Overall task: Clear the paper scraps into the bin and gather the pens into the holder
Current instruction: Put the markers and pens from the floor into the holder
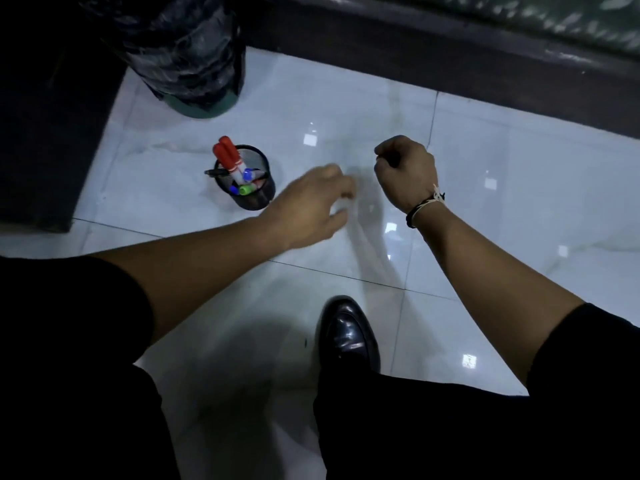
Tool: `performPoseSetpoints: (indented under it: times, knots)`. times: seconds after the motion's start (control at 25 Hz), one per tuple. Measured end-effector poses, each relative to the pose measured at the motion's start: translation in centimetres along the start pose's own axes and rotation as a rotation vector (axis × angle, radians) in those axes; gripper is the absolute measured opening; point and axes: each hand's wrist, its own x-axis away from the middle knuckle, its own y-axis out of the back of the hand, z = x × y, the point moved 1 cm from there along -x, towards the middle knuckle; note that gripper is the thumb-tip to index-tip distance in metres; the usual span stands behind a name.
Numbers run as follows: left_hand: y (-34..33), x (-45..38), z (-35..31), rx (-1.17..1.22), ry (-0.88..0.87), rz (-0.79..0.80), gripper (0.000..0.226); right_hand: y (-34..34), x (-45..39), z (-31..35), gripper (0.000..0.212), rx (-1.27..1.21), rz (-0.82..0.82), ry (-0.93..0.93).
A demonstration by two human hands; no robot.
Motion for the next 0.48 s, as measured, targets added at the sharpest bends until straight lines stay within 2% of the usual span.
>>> performPoseSetpoints:
  times: [0.12, 0.2, 0.32, 0.48]
  knots:
    - [-4.7, 0.3, 0.2, -0.007, 0.019, 0.392, 0.039, 1.3, 0.0, -3.9, 0.03, -0.016, -0.009, -0.146]
    - [-6.7, 1.0, 0.8, -0.045, -0.015, 0.54, 0.05, 1.2, 0.3, -5.5, 0.029, -0.035, -0.002, -0.201]
    - [-8.9, 1.5, 1.9, -0.082, -0.11, 0.493, 0.049, 0.9, 0.3, -7.1, 0.027, -0.045, -0.011, -0.22]
    - [-10.8, 1.2, 2.3, -0.094, -0.184, 0.296, 0.022, 0.9, -1.1, -7.8, 0.025, -0.076, -0.045, -0.249]
